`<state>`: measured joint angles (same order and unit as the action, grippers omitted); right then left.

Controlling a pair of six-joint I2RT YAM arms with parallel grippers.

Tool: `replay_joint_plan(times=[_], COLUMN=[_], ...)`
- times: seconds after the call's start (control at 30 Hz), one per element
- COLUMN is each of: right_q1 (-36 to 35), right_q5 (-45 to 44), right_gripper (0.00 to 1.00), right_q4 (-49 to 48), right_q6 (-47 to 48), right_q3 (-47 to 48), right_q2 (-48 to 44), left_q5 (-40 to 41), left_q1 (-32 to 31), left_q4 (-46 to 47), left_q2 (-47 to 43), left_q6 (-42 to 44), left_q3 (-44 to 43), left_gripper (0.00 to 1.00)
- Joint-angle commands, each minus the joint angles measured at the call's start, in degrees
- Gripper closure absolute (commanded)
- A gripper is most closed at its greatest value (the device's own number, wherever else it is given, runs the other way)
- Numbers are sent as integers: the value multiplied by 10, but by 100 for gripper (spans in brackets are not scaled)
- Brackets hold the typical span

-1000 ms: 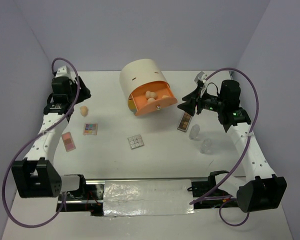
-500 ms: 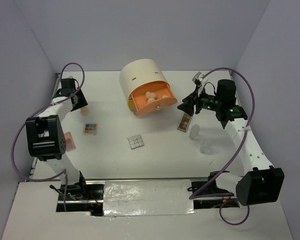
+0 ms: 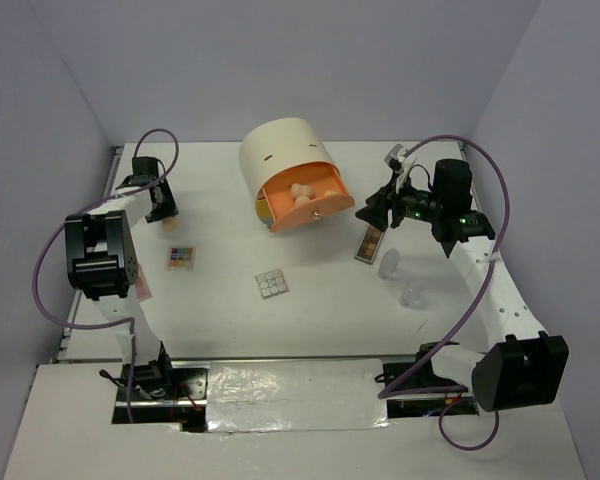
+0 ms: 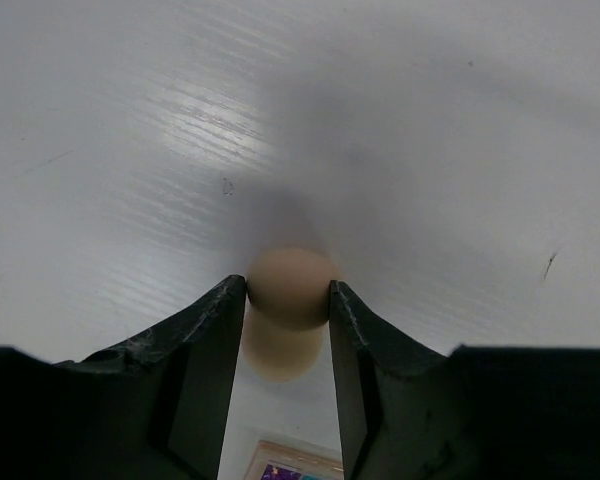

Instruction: Organize the makeup

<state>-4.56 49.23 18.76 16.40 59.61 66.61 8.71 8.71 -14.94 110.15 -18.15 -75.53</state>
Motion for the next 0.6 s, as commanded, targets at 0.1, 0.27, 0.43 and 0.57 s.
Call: replay_joint_plan(times=[0.1, 0.27, 0.43, 0.57], right_q1=[3, 4, 4, 4], right_q5=[-2, -1, 0, 4], right_gripper=[44, 44, 44, 44], right_q4=[5, 4, 6, 11], right_q6=[6, 6, 11, 19], right_q3=[9, 6, 2, 2], right_q2=[-7, -11, -16, -13], left_q5=[0, -14, -84, -161], left_q1=[3, 2, -2, -32], left_q4=[-5, 1, 42, 95], left_q2=[24, -2, -112, -221], left_q6=[19, 14, 0, -14], left_q3=[-15, -2, 57, 124], left_gripper=[56, 76, 89, 94])
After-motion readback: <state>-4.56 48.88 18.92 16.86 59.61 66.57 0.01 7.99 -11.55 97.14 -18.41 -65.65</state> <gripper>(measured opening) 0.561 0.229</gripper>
